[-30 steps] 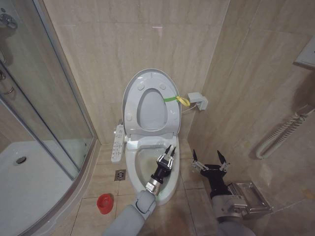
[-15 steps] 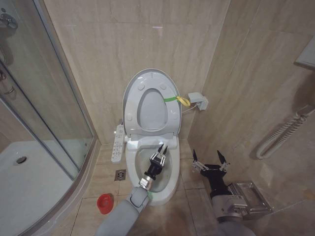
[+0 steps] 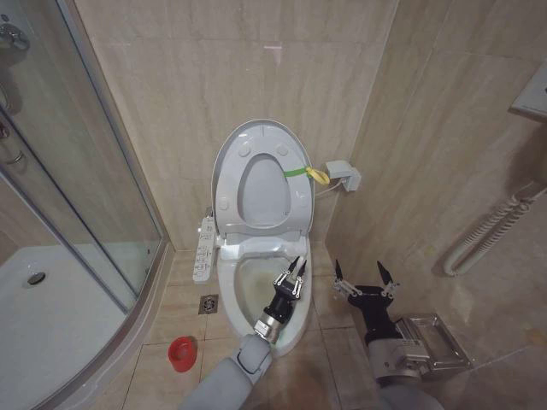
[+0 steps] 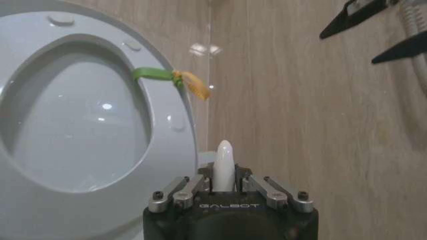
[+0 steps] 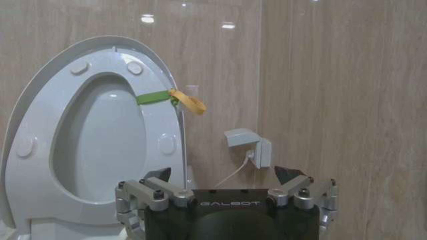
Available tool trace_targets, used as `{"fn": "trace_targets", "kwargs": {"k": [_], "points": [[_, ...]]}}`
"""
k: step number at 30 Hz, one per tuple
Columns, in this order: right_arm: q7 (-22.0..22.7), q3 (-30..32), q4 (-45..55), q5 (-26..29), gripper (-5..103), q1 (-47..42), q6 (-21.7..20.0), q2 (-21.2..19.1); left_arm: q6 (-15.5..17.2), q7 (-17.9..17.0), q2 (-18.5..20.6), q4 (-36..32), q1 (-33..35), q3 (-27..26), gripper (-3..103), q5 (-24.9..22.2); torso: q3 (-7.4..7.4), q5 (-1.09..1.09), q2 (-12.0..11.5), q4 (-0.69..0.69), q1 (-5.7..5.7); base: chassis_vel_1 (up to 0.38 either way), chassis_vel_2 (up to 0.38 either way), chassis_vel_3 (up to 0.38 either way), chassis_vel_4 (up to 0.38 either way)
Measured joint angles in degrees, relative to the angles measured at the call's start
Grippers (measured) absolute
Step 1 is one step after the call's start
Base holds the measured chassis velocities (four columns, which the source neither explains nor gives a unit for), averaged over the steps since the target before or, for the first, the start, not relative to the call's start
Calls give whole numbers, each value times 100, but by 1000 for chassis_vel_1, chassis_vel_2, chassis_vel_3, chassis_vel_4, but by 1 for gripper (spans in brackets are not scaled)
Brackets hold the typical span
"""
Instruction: Open the toilet lid, clean the toilet bowl with a toilet brush, close the toilet lid, and flush.
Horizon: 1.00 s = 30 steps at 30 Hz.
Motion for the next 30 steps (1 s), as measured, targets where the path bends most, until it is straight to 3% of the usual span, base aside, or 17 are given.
{"fn": "trace_targets", "kwargs": {"k": [13, 24, 30], "points": [[0, 0, 0, 0, 100, 0, 0, 0, 139, -44, 102, -539, -139, -38, 22, -13, 0, 0, 0, 0, 0, 0, 0, 0, 0], [0, 0, 0, 0, 100, 0, 0, 0, -17, 226, -192, 76, -62, 6, 22, -216, 0, 0, 0, -1, 0, 0, 0, 0, 0], [0, 0, 0, 0, 100, 0, 0, 0, -18, 88, -16, 140, -186, -290, 22, 99, 0, 0, 0, 2, 0, 0, 0, 0, 0]]}}
